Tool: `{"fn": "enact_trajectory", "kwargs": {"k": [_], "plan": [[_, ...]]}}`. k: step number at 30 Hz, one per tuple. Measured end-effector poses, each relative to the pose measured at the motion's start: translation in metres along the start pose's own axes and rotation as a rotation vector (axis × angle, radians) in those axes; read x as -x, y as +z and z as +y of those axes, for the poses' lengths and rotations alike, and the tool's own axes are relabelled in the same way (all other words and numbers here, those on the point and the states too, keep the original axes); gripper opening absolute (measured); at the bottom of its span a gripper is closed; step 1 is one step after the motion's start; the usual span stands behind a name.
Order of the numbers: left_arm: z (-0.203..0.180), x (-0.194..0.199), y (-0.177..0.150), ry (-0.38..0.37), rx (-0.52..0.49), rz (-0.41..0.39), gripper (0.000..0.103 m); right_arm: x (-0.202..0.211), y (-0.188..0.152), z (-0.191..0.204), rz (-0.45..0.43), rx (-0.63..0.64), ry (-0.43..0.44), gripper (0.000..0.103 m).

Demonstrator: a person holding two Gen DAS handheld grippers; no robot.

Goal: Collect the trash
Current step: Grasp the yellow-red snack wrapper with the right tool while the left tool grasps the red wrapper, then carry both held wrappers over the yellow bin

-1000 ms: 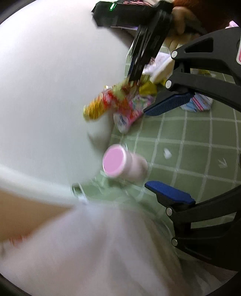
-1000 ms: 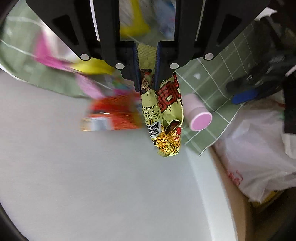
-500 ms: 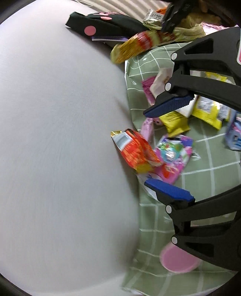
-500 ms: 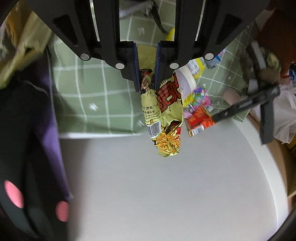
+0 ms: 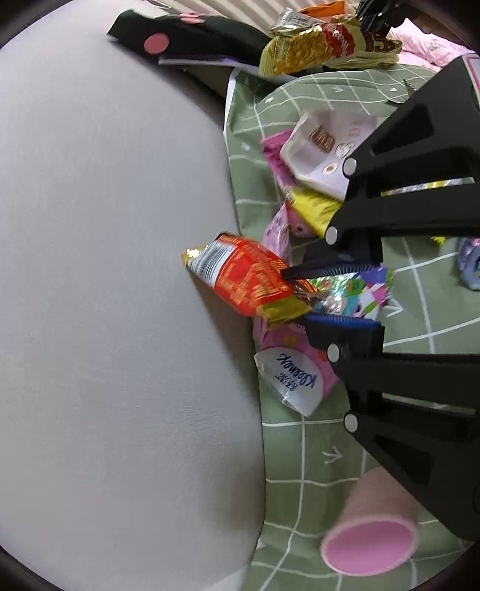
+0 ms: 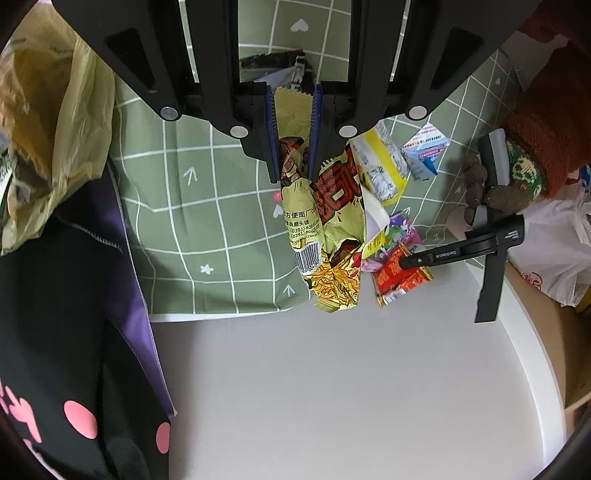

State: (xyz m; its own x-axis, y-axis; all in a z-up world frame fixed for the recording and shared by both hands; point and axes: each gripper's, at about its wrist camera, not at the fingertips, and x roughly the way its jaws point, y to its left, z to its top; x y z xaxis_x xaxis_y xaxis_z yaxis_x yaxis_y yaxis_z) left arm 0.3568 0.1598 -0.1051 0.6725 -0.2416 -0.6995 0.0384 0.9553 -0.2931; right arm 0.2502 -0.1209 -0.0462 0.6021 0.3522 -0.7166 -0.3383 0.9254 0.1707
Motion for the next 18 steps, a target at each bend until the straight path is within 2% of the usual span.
{"fn": "enact_trajectory", "kwargs": {"k": [8,10,15,18], "plan": [[-0.022,0.05,-0.011,-0.035,0.015,-0.059,0.015,0.012,-0.006,0.003,-0.018,-0.001,-0.022,0.015],[-0.035,0.061,-0.011,-0.063,0.011,-0.068,0.014,0.018,-0.004,0.002,-0.032,-0.004,-0.032,0.015],[-0.085,0.093,-0.003,-0.179,-0.077,-0.098,0.014,0.043,0.001,-0.005,-0.091,-0.013,-0.069,0.015],[-0.12,0.111,0.003,-0.261,-0.144,-0.125,0.014,0.07,0.005,-0.016,-0.155,-0.027,-0.104,0.015]]}}
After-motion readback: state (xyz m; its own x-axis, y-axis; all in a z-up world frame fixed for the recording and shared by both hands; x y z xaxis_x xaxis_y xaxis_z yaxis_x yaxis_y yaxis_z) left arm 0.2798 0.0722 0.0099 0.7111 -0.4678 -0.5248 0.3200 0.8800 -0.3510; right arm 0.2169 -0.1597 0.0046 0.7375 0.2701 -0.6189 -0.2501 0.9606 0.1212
